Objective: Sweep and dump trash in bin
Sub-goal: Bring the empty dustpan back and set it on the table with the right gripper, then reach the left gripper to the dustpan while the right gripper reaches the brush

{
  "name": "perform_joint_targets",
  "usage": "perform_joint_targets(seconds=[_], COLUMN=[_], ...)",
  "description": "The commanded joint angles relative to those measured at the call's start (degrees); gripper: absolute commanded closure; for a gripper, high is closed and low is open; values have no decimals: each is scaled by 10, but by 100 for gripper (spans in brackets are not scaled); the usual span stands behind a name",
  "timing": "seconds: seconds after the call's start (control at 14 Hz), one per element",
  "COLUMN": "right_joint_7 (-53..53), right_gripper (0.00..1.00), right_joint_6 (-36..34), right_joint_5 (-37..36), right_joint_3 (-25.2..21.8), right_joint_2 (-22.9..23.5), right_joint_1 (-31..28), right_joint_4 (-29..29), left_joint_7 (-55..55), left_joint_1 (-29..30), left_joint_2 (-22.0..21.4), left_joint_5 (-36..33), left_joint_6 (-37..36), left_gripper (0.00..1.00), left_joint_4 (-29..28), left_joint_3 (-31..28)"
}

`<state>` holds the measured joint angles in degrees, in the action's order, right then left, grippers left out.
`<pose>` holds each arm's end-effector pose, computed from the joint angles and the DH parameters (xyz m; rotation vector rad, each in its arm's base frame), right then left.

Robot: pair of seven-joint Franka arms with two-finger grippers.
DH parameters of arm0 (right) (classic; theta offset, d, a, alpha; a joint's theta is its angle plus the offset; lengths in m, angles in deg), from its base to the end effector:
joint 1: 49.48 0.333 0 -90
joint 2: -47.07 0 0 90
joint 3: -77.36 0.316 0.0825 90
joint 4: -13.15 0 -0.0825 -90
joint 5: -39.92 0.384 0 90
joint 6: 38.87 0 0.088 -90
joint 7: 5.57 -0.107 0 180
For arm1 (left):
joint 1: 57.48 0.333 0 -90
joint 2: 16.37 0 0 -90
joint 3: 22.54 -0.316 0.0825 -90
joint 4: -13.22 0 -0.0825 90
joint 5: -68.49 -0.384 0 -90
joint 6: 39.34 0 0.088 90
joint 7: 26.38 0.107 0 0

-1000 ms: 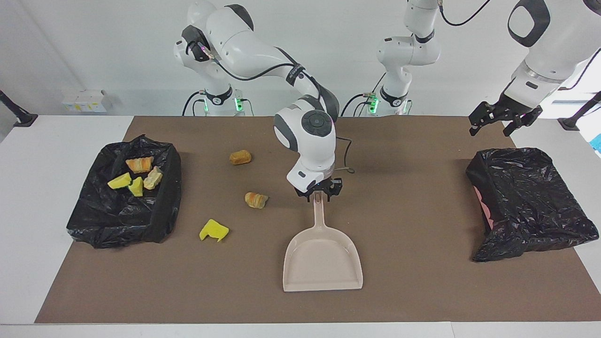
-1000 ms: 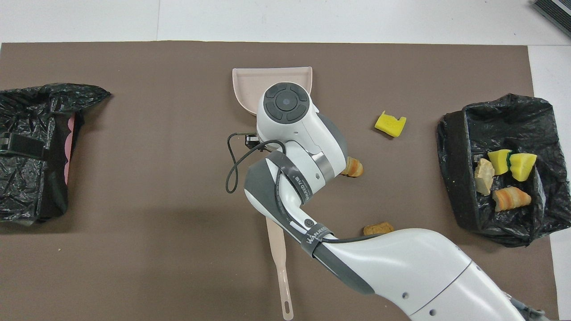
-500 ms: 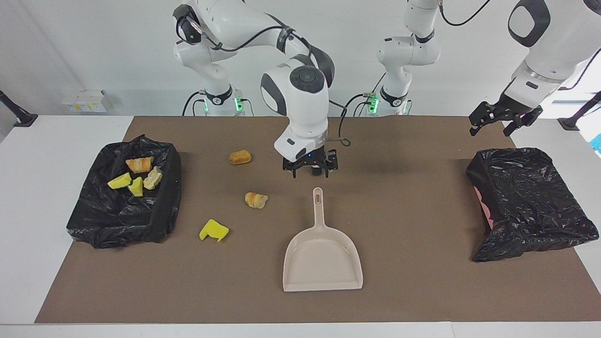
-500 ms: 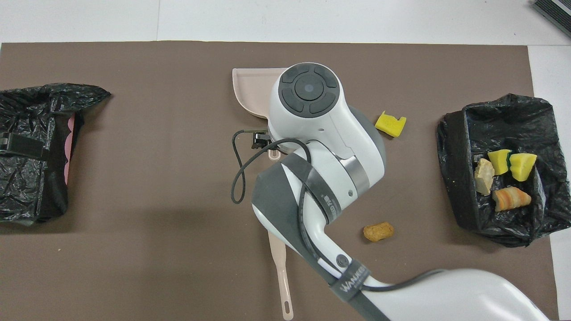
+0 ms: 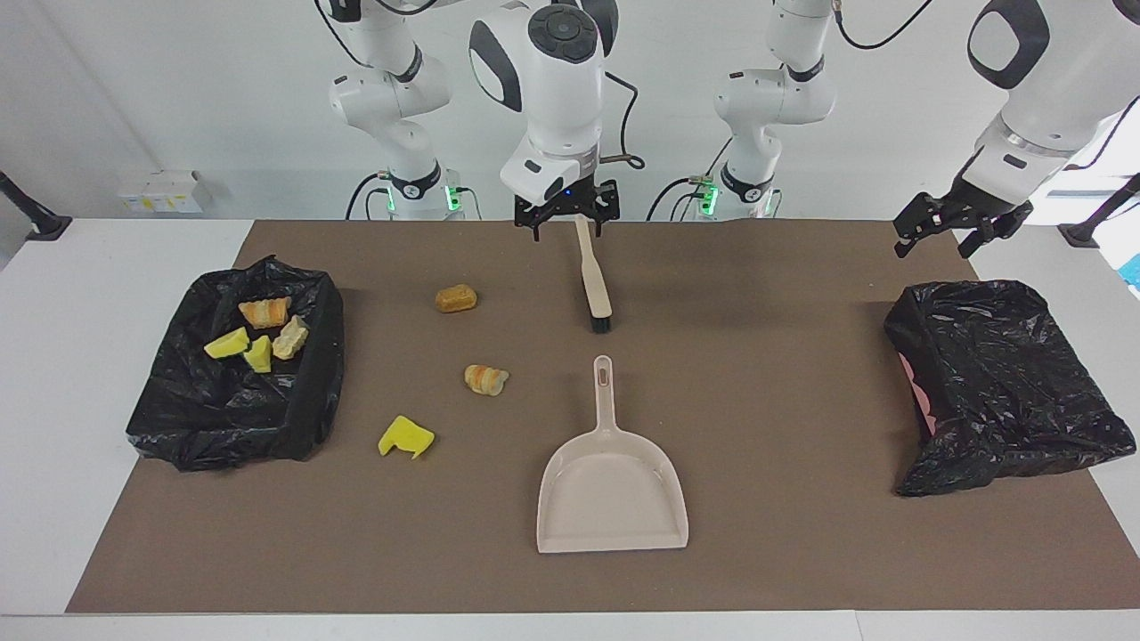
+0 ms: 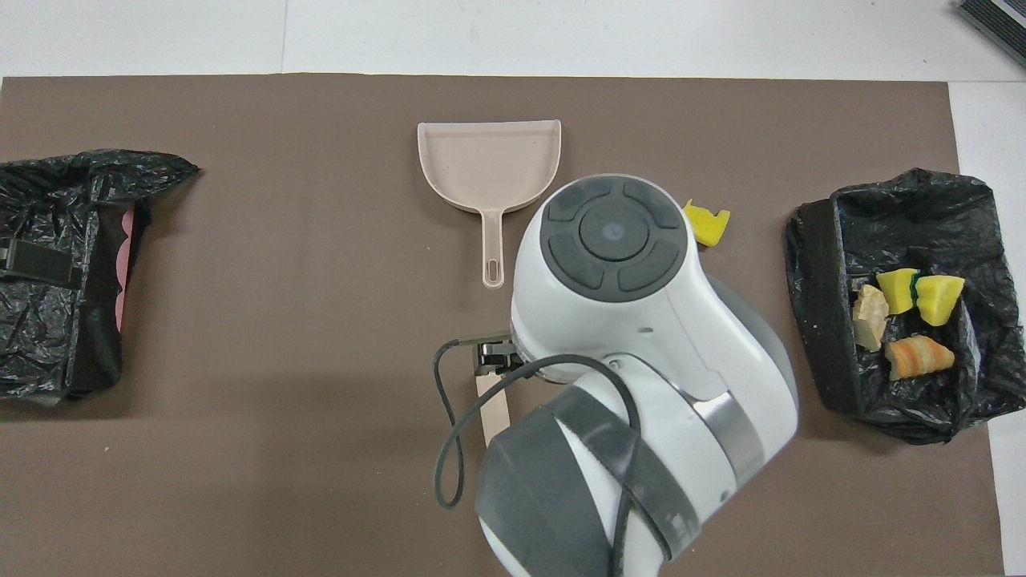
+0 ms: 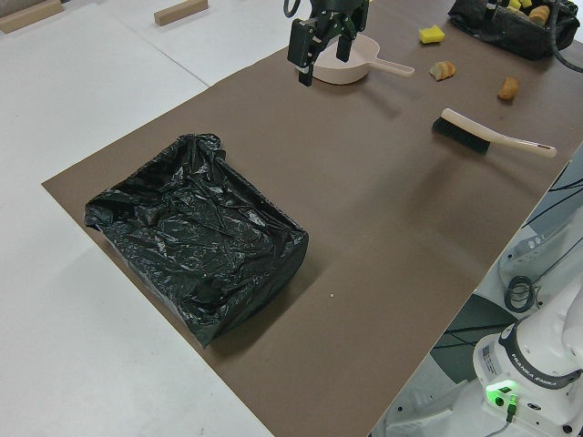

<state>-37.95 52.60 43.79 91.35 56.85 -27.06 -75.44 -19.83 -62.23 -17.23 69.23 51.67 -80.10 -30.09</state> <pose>0.4853 0.3535 0.5427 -3.1061 -0.0989 0.2437 0.5496 0.0261 0.6069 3.1228 -0.1017 -0.0377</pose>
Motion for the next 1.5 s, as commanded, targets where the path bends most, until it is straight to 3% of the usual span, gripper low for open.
perform_joint_targets(seconds=[0.0, 0.14, 0.5, 0.71, 0.93, 1.21, 1.29, 1.36, 1.43], right_joint_7=[12, 18, -36, -58, -85, -109, -120, -122, -122], right_gripper=[0, 0, 0, 0, 0, 0, 4, 18, 42], right_joint_6=[123, 171, 240, 304, 358, 354, 350, 350, 350], right_joint_5=[48, 72, 75, 75, 75, 75, 74, 74, 74], right_joint_3=[2, 3, 2, 2, 2, 3, 3, 3, 3], right_joint_2=[-124, -169, -174, -164, -122, -127, -128, -128, -128], right_joint_1=[4, 13, 99, 137, 171, 178, 179, 180, 180], right_joint_4=[-218, -323, -404, -441, -451, -469, -469, -469, -469], left_joint_7=[4, 6, -2, -49, -118, -211, -247, -271, -291], left_joint_1=[2, -9, -83, -124, -182, -238, -256, -270, -284], left_joint_2=[-13, -25, 15, 50, 86, 153, 170, 184, 197], left_joint_5=[-13, -13, -13, -8, 1, 17, 17, 18, 18], left_joint_6=[-3, -1, 48, 90, 142, 227, 254, 273, 288], left_gripper=[0, 0, 0, 0, 0, 0, 0, 0, 0], left_joint_4=[0, -8, -8, -9, -9, -9, -9, -6, -5], left_joint_3=[-7, -4, 1, 1, 2, 2, 2, 2, 2])
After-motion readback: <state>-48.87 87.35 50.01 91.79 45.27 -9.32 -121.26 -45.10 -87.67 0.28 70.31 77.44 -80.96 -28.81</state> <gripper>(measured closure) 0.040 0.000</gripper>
